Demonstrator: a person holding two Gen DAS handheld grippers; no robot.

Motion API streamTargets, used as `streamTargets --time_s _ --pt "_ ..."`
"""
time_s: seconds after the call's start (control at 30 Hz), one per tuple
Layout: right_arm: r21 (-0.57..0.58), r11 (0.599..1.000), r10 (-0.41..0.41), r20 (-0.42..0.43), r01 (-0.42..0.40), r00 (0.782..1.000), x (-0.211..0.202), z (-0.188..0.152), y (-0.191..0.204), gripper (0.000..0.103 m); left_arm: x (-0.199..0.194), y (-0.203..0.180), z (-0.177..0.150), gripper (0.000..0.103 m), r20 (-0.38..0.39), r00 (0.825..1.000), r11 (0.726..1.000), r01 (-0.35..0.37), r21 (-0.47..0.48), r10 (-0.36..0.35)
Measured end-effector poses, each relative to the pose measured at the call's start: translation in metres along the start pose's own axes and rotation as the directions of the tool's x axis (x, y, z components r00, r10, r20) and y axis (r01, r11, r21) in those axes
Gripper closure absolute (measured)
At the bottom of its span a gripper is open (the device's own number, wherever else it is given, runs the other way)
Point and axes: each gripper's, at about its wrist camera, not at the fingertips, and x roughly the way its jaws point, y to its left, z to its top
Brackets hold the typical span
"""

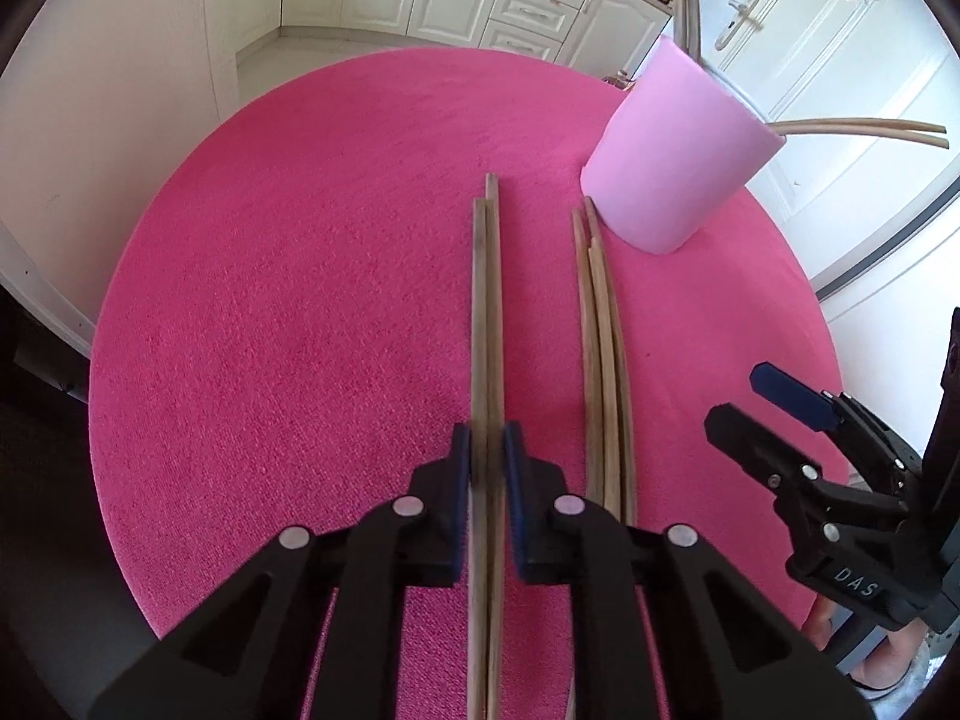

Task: Organize utensils
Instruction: 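Grasp a chopstick with the left tool while the right tool hovers over the pile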

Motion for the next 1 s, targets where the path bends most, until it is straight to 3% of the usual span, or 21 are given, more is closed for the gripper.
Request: streamTargets --time_s 0.17,0.5,0.6,0.67,0.73,0.93,1.0 --pt "-0.003 1.000 -0.004 -0.018 0.004 1.000 0.004 0.003 0.006 0.036 -0.005 0.006 -0.006 0.083 0.003 1.000 1.000 0.009 -0.010 -0.009" --pt "-0.009 1.000 -0.020 -0.036 0.019 0.999 0.008 0.005 0.010 0.036 -0.006 0.007 -0.006 0.083 0.004 0.999 0.998 -0.050 0.025 0.050" --pt "-0.004 0.999 -0.038 -0.063 0.038 0.997 0.013 0.008 0.011 0.036 0.000 -0.003 -0.004 0.083 -0.006 0.995 0.993 -0.096 0.073 0.097" --pt "-0.003 0.999 -0.044 -0.092 0.044 0.995 0.018 0.010 0.012 0.036 0.004 -0.015 -0.002 0.087 0.003 0.984 0.976 -0.175 0.126 0.176" --pt "-0.006 0.999 -0.047 -0.114 0.046 0.992 0.021 0.013 0.014 0.036 0.006 -0.020 0.000 0.093 0.006 0.979 0.971 -0.203 0.130 0.203" --pt "0.001 1.000 -0.016 -0.160 0.017 0.987 0.026 0.022 0.022 0.037 0.000 -0.008 0.001 0.097 0.027 0.990 0.989 -0.137 0.049 0.136" --pt "-0.013 0.999 -0.043 -0.173 0.042 0.984 0.030 0.023 0.026 0.042 -0.004 -0.005 0.001 0.097 0.040 0.993 0.993 -0.117 0.032 0.116"
